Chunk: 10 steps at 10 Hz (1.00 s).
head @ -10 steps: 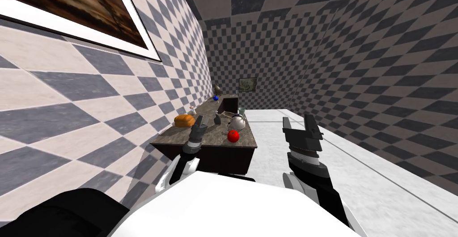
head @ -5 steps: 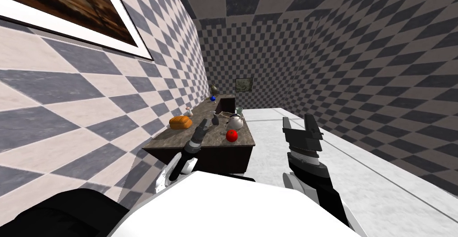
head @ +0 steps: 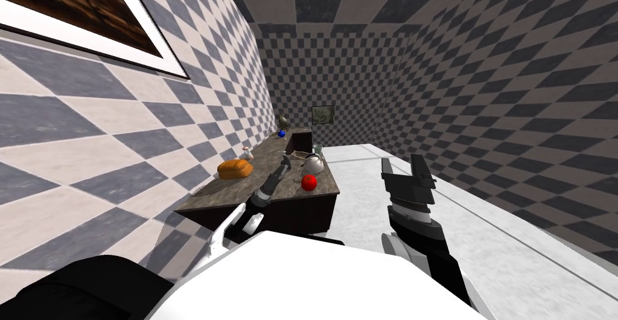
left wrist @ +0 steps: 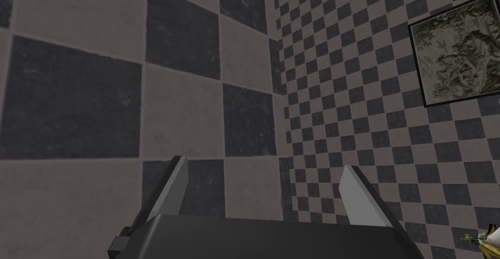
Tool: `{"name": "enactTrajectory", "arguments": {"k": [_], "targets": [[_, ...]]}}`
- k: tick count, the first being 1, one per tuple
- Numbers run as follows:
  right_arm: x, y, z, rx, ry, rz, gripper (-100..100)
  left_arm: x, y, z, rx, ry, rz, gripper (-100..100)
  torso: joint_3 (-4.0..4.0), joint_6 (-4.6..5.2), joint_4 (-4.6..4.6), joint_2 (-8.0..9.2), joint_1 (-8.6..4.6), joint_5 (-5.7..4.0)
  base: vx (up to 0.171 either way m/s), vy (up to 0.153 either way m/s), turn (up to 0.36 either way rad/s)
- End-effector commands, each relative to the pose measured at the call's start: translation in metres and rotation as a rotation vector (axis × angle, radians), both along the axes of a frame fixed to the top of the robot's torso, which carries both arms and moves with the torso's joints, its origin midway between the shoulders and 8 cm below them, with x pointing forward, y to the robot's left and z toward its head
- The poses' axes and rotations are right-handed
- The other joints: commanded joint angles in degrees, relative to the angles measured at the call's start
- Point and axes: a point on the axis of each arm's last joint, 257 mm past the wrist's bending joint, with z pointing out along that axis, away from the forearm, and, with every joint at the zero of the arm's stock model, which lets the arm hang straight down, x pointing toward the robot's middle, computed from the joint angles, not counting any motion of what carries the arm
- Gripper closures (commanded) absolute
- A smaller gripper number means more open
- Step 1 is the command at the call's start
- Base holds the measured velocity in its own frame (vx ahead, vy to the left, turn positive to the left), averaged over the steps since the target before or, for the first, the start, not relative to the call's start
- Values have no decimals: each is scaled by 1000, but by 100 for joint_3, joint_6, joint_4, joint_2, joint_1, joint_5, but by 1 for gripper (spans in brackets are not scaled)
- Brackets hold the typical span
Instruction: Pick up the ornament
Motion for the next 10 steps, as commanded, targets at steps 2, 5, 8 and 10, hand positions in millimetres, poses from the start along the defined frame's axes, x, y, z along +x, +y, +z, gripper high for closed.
{"name": "enactTrajectory", "arguments": {"k": [2,5,8,10], "targets": [[0,0,0,0,0,0,0,6,-1,-24,80,30,-33,-100,0,-3,0,0,-1,0,-15,-3,-167],[0,0,0,0,0,0,0,14,7,-52,147,79,-41,-100,0,0,0,0,-4,-1,-17,-5,-148],[0,0,0,0,0,0,0,18,12,-71,203,109,-55,-100,-1,0,0,-2,-2,-1,-11,-1,-99],[0,0,0,0,0,0,0,23,19,-91,261,142,-65,-100,-1,-1,0,-1,-2,-1,-15,-3,-165]]}}
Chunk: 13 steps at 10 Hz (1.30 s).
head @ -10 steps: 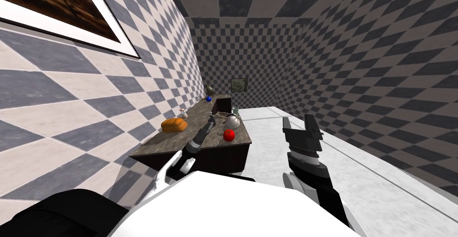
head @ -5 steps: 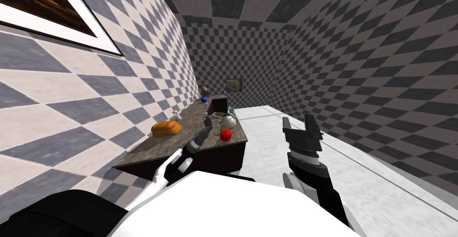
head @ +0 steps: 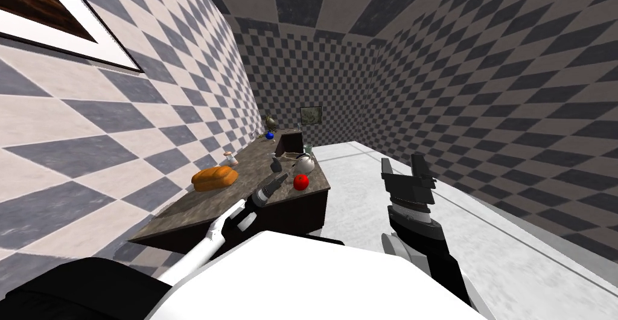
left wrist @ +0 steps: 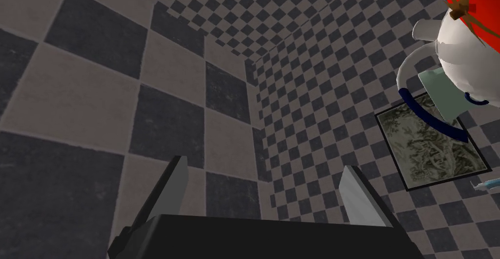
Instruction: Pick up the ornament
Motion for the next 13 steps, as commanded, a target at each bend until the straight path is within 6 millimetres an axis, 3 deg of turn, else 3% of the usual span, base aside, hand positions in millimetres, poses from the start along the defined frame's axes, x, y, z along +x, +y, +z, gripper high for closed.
{"name": "enactTrajectory", "arguments": {"k": [1,5,13], "targets": [[0,0,0,0,0,0,0,4,6,-16,60,27,-16,-100,0,0,0,0,0,0,-21,-3,-230],[0,0,0,0,0,0,0,10,26,-52,175,86,-31,-100,1,0,0,1,3,1,-18,5,-154],[0,0,0,0,0,0,0,18,106,-121,429,230,-3,-100,0,-3,0,0,3,1,-17,5,-142]]}}
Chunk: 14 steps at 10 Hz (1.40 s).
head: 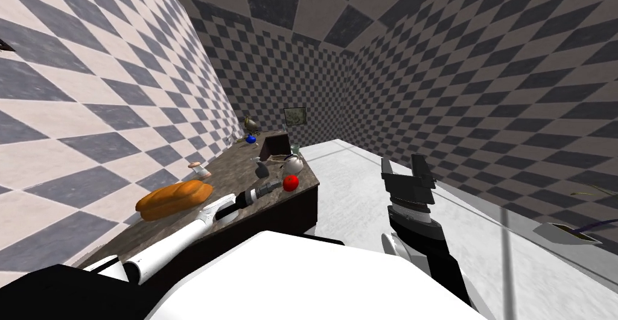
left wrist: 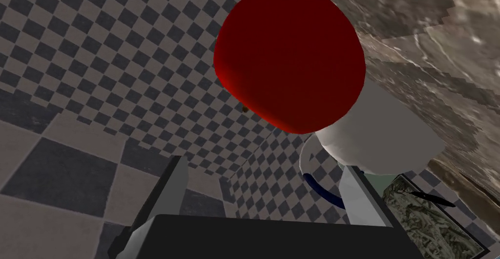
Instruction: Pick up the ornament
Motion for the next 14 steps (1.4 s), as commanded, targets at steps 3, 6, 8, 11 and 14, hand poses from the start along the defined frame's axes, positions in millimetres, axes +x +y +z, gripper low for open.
{"name": "enactTrajectory", "arguments": {"k": [3,6,8,11,14], "targets": [[0,0,0,0,0,0,0,-1,42,-24,100,57,36,-100,0,-2,0,0,-1,-1,-8,-1,-126],[0,0,0,0,0,0,0,-2,82,-40,207,104,55,-100,-3,-6,-1,-5,-3,0,4,-10,-147],[0,0,0,0,0,0,0,-3,93,-45,217,118,76,-100,-3,-6,-1,-6,-5,0,5,-7,-43],[0,0,0,0,0,0,0,-6,135,-56,317,162,106,-100,-5,-6,-2,-9,-8,-1,13,-21,-133],[0,0,0,0,0,0,0,-9,158,-61,366,187,129,-100,-4,-7,-2,-6,-5,0,12,-15,-77]]}}
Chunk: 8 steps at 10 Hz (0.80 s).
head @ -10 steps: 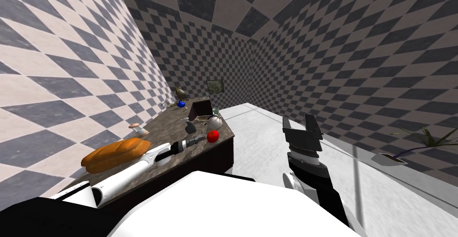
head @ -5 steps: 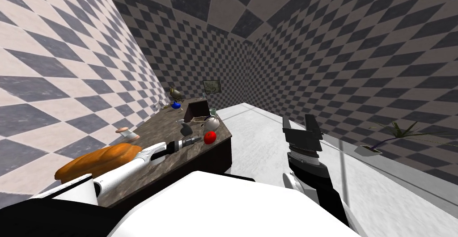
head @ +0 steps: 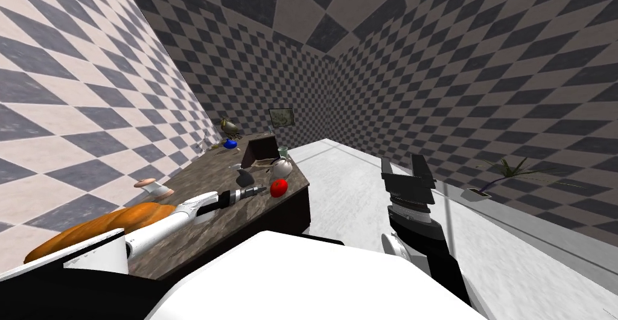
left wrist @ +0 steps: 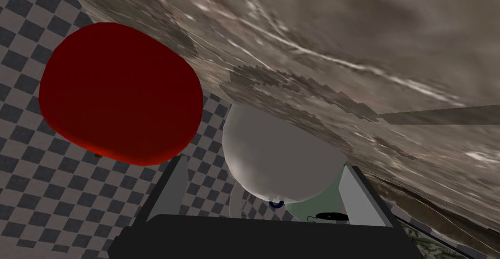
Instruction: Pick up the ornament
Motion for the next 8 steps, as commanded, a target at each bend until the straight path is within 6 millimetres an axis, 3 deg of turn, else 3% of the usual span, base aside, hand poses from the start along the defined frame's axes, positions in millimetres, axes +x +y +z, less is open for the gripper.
{"name": "enactTrajectory", "arguments": {"k": [1,5,6,8], "targets": [[0,0,0,0,0,0,0,1,11,-2,22,8,7,-100,0,0,0,0,0,0,12,-14,-82],[0,0,0,0,0,0,0,-7,58,-10,118,54,58,-100,-1,-3,-1,-1,1,1,15,-16,-88],[0,0,0,0,0,0,0,-6,55,-9,115,52,52,-100,-2,-1,-1,-4,-4,-1,16,-17,-43],[0,0,0,0,0,0,0,-11,80,-12,162,75,82,-100,1,-5,0,2,3,2,12,-11,-60]]}}
